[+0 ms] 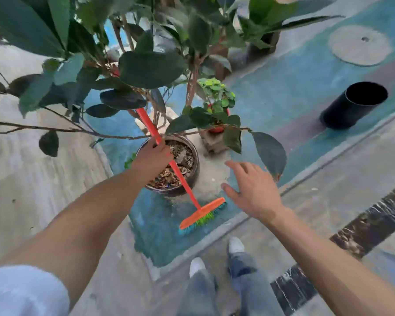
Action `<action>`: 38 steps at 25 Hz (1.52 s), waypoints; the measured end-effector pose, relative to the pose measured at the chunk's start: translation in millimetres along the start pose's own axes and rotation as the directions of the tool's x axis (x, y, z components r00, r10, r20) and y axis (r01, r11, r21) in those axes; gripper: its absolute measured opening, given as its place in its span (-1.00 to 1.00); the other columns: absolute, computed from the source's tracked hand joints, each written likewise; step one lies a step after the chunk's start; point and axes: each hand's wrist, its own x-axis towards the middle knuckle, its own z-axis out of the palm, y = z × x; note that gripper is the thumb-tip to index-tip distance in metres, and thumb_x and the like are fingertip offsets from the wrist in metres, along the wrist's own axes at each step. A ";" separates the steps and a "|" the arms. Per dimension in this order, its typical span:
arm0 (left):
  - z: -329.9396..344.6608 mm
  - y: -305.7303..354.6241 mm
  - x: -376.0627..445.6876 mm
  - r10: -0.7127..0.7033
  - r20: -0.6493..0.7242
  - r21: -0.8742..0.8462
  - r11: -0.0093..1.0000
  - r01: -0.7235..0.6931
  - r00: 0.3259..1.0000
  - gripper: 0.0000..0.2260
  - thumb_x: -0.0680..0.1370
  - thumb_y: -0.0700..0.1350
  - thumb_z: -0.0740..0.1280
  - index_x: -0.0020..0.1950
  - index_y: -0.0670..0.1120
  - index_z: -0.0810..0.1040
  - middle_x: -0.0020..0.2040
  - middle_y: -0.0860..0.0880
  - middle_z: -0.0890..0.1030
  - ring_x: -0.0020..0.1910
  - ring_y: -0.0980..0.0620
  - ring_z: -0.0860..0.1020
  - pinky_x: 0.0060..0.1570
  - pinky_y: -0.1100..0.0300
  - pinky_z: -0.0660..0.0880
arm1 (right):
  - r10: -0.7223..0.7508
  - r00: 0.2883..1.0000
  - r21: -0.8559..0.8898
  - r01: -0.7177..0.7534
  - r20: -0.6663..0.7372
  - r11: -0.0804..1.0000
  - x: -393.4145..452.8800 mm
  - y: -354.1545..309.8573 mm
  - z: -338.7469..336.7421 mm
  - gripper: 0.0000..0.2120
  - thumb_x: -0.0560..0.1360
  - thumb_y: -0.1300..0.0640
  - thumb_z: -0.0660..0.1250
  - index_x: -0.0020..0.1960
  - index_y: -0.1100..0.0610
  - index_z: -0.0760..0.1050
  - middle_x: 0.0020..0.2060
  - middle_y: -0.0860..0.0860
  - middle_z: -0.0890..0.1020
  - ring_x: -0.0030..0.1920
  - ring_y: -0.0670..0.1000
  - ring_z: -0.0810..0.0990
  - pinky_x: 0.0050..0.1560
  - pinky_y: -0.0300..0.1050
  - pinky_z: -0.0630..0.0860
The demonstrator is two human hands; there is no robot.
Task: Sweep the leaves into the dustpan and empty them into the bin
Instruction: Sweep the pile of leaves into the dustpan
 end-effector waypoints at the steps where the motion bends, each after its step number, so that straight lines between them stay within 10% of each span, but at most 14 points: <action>1: 5.1 -1.9 11.0 0.012 0.002 0.046 0.999 -0.012 1.000 -0.61 0.50 -0.28 0.25 0.33 -0.11 0.44 0.34 -0.12 0.48 0.42 -0.18 0.30 0.43 -0.21 0.10 | 0.014 1.000 0.056 -0.013 -0.016 0.998 7.1 -3.8 9.6 -0.48 0.49 -0.20 0.19 0.40 -0.05 0.29 0.19 0.00 0.53 0.22 0.14 0.49 0.12 0.06 0.48; 8: 23.9 -10.1 51.7 0.130 0.141 0.315 0.934 -0.169 0.982 -0.76 0.50 -0.23 0.29 0.15 -0.11 0.57 0.11 -0.12 0.59 0.14 -0.16 0.51 0.24 -0.15 0.36 | 0.073 0.993 0.224 -0.092 0.090 0.970 60.9 -46.4 82.3 -0.44 0.49 -0.20 0.20 0.42 0.00 0.28 0.25 0.05 0.50 0.25 0.15 0.48 0.13 0.08 0.49; 12: 1.7 18.3 40.2 0.000 0.314 0.017 1.000 -0.006 0.949 -0.82 0.49 -0.23 0.32 0.07 -0.15 0.62 -0.04 -0.11 0.65 -0.02 -0.17 0.61 -0.02 0.03 0.52 | 0.128 0.969 0.253 -0.181 0.213 0.950 39.0 -58.6 100.7 -0.46 0.49 -0.14 0.23 0.43 -0.04 0.27 0.26 0.04 0.48 0.26 0.14 0.48 0.13 0.06 0.48; 15: -30.7 34.9 7.1 0.217 0.275 0.190 0.943 -0.274 0.937 -0.88 0.45 -0.30 0.35 -0.11 -0.13 0.64 -0.16 -0.11 0.68 -0.14 -0.19 0.64 0.01 -0.17 0.54 | 0.136 0.965 0.210 -0.184 0.225 0.960 17.0 -60.7 94.2 -0.44 0.48 -0.11 0.24 0.45 -0.03 0.23 0.25 0.04 0.49 0.24 0.16 0.50 0.08 0.05 0.50; 24: -198.3 93.0 -78.9 0.305 -0.109 0.019 0.952 -0.304 0.946 -0.82 0.51 -0.24 0.24 -0.06 -0.10 0.63 -0.10 -0.08 0.70 -0.08 -0.12 0.66 -0.32 0.16 0.32 | 0.360 0.931 0.283 -0.363 0.066 0.888 -91.9 -33.0 39.1 -0.55 0.46 -0.14 0.31 0.27 0.02 0.37 0.14 0.08 0.52 0.17 0.16 0.53 0.07 0.07 0.50; 28: -264.6 165.5 -107.5 0.377 -0.225 -0.040 0.918 -0.395 0.899 -0.85 0.51 -0.14 0.26 -0.05 -0.08 0.62 -0.08 -0.08 0.70 -0.07 -0.12 0.67 -0.31 0.16 0.33 | 0.548 0.835 0.293 -0.537 0.049 0.791 -176.1 27.6 7.3 -0.73 0.47 -0.17 0.26 -0.04 0.02 0.52 -0.05 0.10 0.64 0.05 0.18 0.61 -0.07 -0.01 0.49; 38: -405.7 421.2 -167.6 0.564 -0.447 0.020 0.783 -0.622 0.695 -0.77 0.48 0.03 0.24 -0.08 -0.07 0.61 -0.14 -0.08 0.66 -0.15 -0.20 0.65 -0.33 0.10 0.36 | 0.798 0.600 0.125 -0.789 -0.056 0.602 -485.0 152.3 -46.9 -0.68 0.39 -0.11 0.23 -0.07 0.07 0.60 -0.08 0.13 0.69 -0.01 0.20 0.65 -0.07 -0.04 0.55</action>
